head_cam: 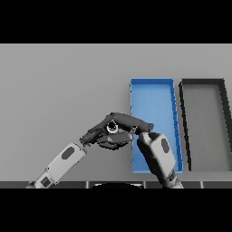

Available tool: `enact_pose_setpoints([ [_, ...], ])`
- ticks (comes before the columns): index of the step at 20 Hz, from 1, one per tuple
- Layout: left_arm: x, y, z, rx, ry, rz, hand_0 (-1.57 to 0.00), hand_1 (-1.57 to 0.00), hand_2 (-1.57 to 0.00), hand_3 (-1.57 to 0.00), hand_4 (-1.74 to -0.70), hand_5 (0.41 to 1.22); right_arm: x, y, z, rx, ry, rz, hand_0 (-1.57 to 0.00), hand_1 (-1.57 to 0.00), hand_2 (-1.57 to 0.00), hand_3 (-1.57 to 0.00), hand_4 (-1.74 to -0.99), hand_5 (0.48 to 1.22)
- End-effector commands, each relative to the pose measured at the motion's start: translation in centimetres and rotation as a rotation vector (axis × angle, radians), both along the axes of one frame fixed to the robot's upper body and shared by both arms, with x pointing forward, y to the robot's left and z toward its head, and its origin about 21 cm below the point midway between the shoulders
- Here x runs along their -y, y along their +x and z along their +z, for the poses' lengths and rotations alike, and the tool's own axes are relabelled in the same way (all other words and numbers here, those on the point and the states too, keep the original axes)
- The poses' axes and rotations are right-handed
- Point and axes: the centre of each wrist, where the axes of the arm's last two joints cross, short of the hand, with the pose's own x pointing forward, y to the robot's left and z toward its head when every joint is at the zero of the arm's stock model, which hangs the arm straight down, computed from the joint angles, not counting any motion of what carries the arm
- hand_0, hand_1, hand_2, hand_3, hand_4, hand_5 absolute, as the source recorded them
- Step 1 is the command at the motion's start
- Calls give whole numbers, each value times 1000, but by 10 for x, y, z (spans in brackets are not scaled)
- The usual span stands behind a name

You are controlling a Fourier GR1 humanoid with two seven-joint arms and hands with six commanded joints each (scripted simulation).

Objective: Pick up the blue pipe and place it into the blue bin.

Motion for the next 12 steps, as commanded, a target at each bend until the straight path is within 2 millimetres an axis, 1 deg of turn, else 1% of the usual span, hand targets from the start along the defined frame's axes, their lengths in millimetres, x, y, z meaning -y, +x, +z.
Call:
enact_pose_setpoints([
  [1,-4,-1,0,-1,4,1,-8,-6,-7,-2,-876,555,3,4,4,-36,21,4,-1571,-1571,-1571,-1571,-1492,1221],
  [2,-3,-3,-1,-8,12,-1,-6,-5,-5,-1,-873,543,4,5,12,-80,45,16,-1571,-1571,-1571,-1571,-1493,1221],
  [3,-2,-2,1,-5,9,2,-5,-4,-4,-1,-870,535,3,6,17,-102,44,17,-1571,-1571,-1571,-1571,-1494,1221],
  [4,1,-5,-2,-7,16,0,-4,-3,-3,-1,-868,529,3,8,26,-115,61,21,-1571,-1571,-1571,-1571,-1494,1221],
  [5,2,-3,1,-14,16,1,-3,-2,-2,0,-865,523,2,9,36,-106,74,27,-1571,-1571,-1571,-1571,-1493,1221],
  [7,-1,-1,-4,-26,25,7,-1,-1,-1,0,-865,509,6,11,57,-101,85,11,-1571,-1571,-1571,-1571,-1492,1221],
  [9,-4,0,-1,-8,18,-4,-1,0,0,0,-863,498,8,10,88,-40,125,12,-1571,-1571,-1571,-1571,-1494,1221],
  [10,-3,-2,-1,-6,9,-14,0,0,0,1,-863,493,9,15,103,2,127,-3,-1571,-1571,-1571,-1571,-1494,1221],
  [11,-2,-3,-3,-15,17,-15,0,0,0,1,-867,486,12,22,115,47,147,-4,-1571,-1571,-1571,-1571,-1495,1221],
  [12,-3,-1,0,-6,17,-13,0,0,0,1,-868,485,16,29,125,55,158,-38,-1571,-1571,-1571,-1571,-1496,1221],
])
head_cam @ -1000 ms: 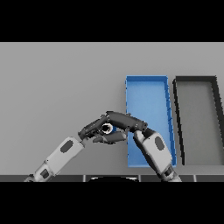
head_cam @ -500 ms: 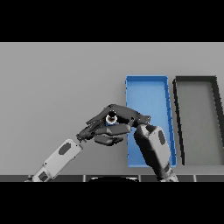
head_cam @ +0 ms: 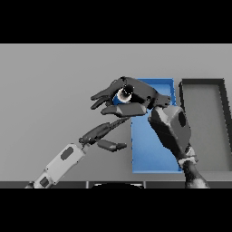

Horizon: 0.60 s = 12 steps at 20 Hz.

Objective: Pick up the blue pipe and place it into the blue bin.

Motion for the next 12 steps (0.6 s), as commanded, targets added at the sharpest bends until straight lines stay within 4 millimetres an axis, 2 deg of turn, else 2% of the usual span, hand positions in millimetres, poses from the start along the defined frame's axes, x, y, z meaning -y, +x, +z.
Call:
enact_pose_setpoints([
  [1,1,2,0,-1,6,2,0,0,0,1,-866,484,4,7,7,-8,17,-47,-1571,-1571,-1571,-1571,-1496,1221],
  [4,-3,-5,-1,-6,-3,5,1,1,1,1,-856,484,22,24,19,4,49,-204,-1571,-1571,-1571,-1571,-1498,1221],
  [6,-3,-4,3,-6,14,16,1,1,1,1,-844,481,40,44,20,-11,21,-329,-1571,-1571,-1571,-1571,-1498,1221],
  [9,-8,-3,1,5,32,35,1,1,1,1,-831,470,72,70,2,-101,-9,-464,-1571,-1571,-1571,-1571,-1499,1221],
  [10,-2,-1,4,7,36,39,1,1,1,1,-827,467,80,77,-7,-152,-25,-511,-1571,-1571,-1571,-1571,-1499,1221],
  [12,-7,-2,4,15,26,45,1,1,1,1,-827,463,103,85,-31,-235,-55,-601,-1571,-1571,-1571,-1571,-1499,1221],
])
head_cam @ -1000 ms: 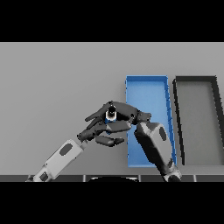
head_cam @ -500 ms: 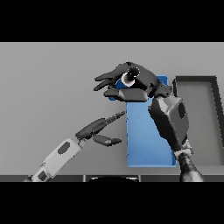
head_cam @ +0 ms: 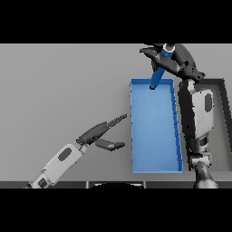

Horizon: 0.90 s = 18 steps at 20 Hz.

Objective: Pick up the blue pipe and place it into the blue bin.

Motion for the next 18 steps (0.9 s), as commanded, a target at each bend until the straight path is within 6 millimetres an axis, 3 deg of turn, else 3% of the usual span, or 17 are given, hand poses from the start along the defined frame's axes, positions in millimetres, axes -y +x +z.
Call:
enact_pose_setpoints([
  [1,-1,-2,-1,-1,5,1,1,1,1,1,-825,461,10,2,-10,-26,-2,-30,-1571,-1571,-1571,-1571,-1499,1221],
  [10,-3,-6,2,4,9,-15,1,1,1,1,-829,470,50,-15,-118,-406,-102,-299,-1571,-1571,-1571,-1571,-1499,1221],
  [12,-3,-8,0,3,6,-13,1,1,1,1,-826,470,52,-22,-135,-466,-147,-313,-1571,-1571,-1571,-1080,-1586,1221],
  [13,-2,-8,0,-5,10,-15,1,1,1,1,-827,471,52,-25,-142,-490,-180,-309,-1571,-1571,-1571,-1178,-1569,1221],
  [16,0,-5,2,0,15,-7,1,1,1,1,-826,475,52,-35,-164,-574,-259,-316,-1571,-1571,-1571,-693,-1653,1205],
  [18,-1,-4,-1,-5,14,-2,1,1,1,1,-827,474,55,-43,-179,-665,-296,-346,-1571,-1571,-1571,-1009,-1583,1199],
])
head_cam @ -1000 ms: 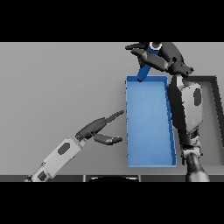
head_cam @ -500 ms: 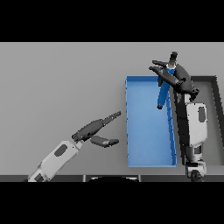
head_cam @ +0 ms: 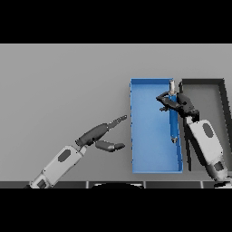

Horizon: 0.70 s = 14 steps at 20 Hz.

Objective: Pick up the blue pipe and place it into the blue bin.

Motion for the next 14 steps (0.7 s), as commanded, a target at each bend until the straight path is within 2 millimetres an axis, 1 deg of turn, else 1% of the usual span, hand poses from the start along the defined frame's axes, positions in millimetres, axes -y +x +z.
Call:
enact_pose_setpoints([
  [1,1,-1,2,7,-5,-3,1,1,1,1,-829,474,-2,-1,-4,-48,21,-27,-1465,-1382,-1333,-807,-1534,1190],
  [2,2,-2,0,3,2,-6,1,1,1,1,-830,476,-6,1,-6,-94,34,-33,-1172,-1106,-1066,-646,-1477,1178],
  [3,-1,1,1,5,4,-5,1,1,1,1,-829,476,-8,-1,-8,-135,52,-34,-937,-884,-853,-516,-1404,1159],
  [4,2,1,1,6,2,-9,1,1,1,1,-828,476,-9,1,-6,-165,48,-40,-749,-707,-682,-413,-1344,1172],
  [5,1,1,-2,5,11,-5,1,1,1,1,-828,476,-12,1,-3,-187,44,-31,-599,-566,-545,-330,-1302,1182],
  [6,1,1,-1,1,11,-1,1,1,1,1,-826,477,-11,1,0,-182,13,16,-479,-452,-436,-264,-1264,1139],
  [8,2,-1,0,2,-18,-10,1,1,1,1,-829,477,-16,-4,7,-145,-83,122,-306,-289,-279,-169,-1215,1044],
  [9,2,-2,0,-6,-9,-9,1,1,1,1,-829,477,-19,-5,6,-136,-126,146,-246,-231,-223,-135,-1204,1002],
  [10,2,-3,-2,-6,-2,-6,1,1,1,1,-830,475,-17,-8,5,-140,-147,153,-196,-185,-178,-107,-1199,967],
  [11,1,-1,-2,-9,0,-2,1,1,1,1,-831,473,-18,-10,7,-137,-168,170,-157,-148,-142,-86,-1196,933],
  [12,0,-2,-1,2,-10,-6,1,1,1,1,-831,472,-20,-11,6,-138,-183,193,-154,-118,-114,-68,-1192,907],
  [14,-1,-3,2,7,-14,-9,1,1,1,1,-832,471,-17,-9,6,-130,-190,188,-98,-75,-72,-43,-1188,861],
])
